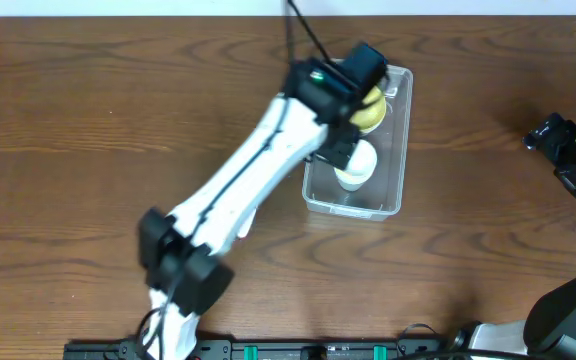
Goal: Pack container
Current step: 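Carry the white cup with left gripper into the stacked cups, then lower left gripper onto the mint-green spoon and grasp it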
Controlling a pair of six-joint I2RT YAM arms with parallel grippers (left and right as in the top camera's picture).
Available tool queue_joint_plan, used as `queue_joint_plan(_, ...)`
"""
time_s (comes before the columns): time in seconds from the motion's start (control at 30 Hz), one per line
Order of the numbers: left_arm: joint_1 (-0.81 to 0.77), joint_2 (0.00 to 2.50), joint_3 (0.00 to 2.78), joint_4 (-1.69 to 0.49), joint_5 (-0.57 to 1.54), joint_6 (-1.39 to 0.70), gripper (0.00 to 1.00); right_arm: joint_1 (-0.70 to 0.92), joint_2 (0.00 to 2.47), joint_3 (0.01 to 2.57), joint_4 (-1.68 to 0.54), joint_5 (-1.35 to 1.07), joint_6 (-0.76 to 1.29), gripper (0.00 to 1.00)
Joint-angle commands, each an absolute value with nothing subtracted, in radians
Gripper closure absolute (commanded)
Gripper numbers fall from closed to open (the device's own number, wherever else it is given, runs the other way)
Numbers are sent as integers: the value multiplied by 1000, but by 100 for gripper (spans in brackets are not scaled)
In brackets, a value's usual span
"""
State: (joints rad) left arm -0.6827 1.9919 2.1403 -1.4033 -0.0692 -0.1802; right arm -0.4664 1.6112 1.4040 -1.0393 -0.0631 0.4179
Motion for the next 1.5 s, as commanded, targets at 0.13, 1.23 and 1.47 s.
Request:
queue_joint_plan(0.13,-452,1864,2155,-1544,-165,-231,21,-468,1614,1401,-1040,-59,433,1)
queue_joint_plan(1.23,-265,1870,1049,-722,38,-138,44,-468,1614,1402,-1040,-60,433,1)
queue_joint_plan(1.47,-265,1869,1052,-752,36,-139,81,-468,1614,1402,-1040,-60,433,1)
